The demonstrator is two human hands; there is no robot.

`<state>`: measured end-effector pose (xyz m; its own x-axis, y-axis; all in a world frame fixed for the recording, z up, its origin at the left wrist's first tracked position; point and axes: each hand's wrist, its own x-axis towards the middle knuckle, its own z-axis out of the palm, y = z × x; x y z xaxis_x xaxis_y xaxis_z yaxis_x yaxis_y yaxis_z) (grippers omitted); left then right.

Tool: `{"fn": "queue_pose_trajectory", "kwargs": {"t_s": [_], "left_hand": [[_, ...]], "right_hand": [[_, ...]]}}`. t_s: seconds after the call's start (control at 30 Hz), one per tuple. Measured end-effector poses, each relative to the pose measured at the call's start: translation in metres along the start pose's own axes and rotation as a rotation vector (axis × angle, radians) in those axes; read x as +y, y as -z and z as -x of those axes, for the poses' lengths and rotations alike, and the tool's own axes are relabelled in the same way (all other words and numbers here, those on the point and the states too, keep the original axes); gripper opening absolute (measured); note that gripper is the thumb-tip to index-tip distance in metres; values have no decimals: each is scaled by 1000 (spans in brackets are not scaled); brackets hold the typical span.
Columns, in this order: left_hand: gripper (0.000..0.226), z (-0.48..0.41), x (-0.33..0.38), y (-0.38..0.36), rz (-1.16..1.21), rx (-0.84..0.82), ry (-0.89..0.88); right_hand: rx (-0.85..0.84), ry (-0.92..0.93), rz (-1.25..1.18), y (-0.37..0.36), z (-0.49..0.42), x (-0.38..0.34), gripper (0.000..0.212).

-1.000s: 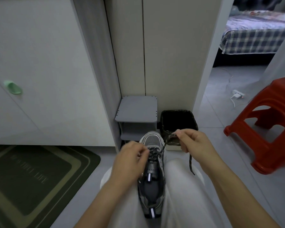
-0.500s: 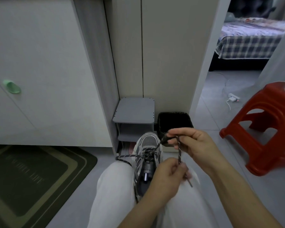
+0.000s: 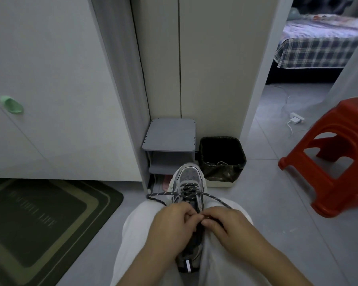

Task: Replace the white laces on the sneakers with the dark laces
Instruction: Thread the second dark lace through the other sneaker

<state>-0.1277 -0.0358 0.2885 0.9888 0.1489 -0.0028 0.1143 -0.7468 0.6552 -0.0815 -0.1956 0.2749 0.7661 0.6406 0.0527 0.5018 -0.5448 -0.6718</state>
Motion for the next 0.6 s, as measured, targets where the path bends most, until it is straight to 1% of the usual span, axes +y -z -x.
{"fn": "queue_pose_trajectory", "kwargs": {"t_s": [0.07,0.1,0.17,0.27,0.37,0.43,0.47,0.5,0.6], "left_hand": [[14,-7,-9,3,-14,84,0],[10,-10,-14,2,-58,127,-28],[12,-17,-23,-5,-175,178,-97],[18,-24,-28,-24,-282,194,-149],[17,-29,-26,-33,-227,208,-104],[18,-31,-26,-35,-200,211,-80],[18,-32,-27,-35,-198,211,-84],[18,-32,-27,-36,-195,210,-94],[15,-34,-28,-39,-183,225,-125]], "right_hand": [[125,-18,83,1,-6,10,39],[179,-57,121,4,-10,15,33],[228,-124,161,7,-18,18,22],[213,-177,160,6,-30,19,15],[165,-149,226,6,-34,19,11],[167,-113,287,7,-33,20,6],[188,-80,310,7,-33,21,3],[201,-64,324,8,-33,20,4],[169,-34,352,5,-41,18,4]]}}
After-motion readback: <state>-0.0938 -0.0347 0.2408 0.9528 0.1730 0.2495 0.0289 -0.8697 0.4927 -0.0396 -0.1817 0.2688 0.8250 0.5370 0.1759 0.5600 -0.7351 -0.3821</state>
